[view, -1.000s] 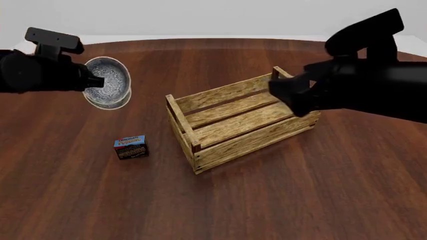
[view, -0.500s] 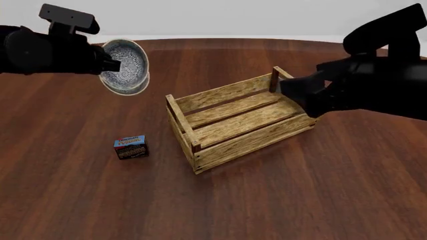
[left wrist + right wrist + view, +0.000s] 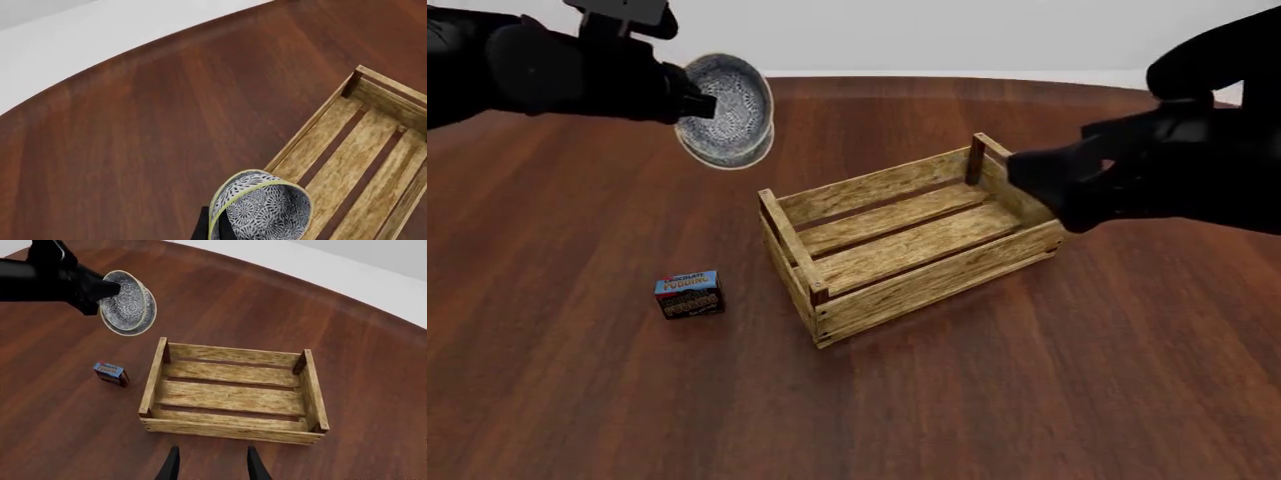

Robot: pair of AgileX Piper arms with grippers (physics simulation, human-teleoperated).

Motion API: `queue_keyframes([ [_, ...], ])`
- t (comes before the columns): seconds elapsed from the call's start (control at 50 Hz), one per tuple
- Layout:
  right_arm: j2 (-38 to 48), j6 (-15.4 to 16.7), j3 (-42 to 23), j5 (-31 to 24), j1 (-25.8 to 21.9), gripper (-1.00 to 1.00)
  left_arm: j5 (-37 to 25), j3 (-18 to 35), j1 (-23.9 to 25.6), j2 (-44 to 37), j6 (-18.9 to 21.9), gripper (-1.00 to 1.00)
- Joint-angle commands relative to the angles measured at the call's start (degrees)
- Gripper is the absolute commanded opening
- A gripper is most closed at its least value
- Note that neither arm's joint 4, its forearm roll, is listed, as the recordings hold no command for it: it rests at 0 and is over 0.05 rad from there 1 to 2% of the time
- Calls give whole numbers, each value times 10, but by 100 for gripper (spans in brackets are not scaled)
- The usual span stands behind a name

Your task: Stack the right bowl on the left bowl and place them in the tray.

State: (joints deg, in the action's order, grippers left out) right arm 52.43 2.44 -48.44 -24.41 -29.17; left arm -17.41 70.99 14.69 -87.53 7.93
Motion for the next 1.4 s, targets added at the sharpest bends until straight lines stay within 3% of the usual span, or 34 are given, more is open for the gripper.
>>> queue_keyframes([
  [0.02,-10,-7,-2,-7,2,100,-4,35,32,-13,-18,-100],
  [0.62,-39,-19,-4,-28,17,100,-10,93,102,-49,-36,-100],
  [1.4,-51,-19,1,-42,25,100,-4,140,141,-114,-49,-100],
])
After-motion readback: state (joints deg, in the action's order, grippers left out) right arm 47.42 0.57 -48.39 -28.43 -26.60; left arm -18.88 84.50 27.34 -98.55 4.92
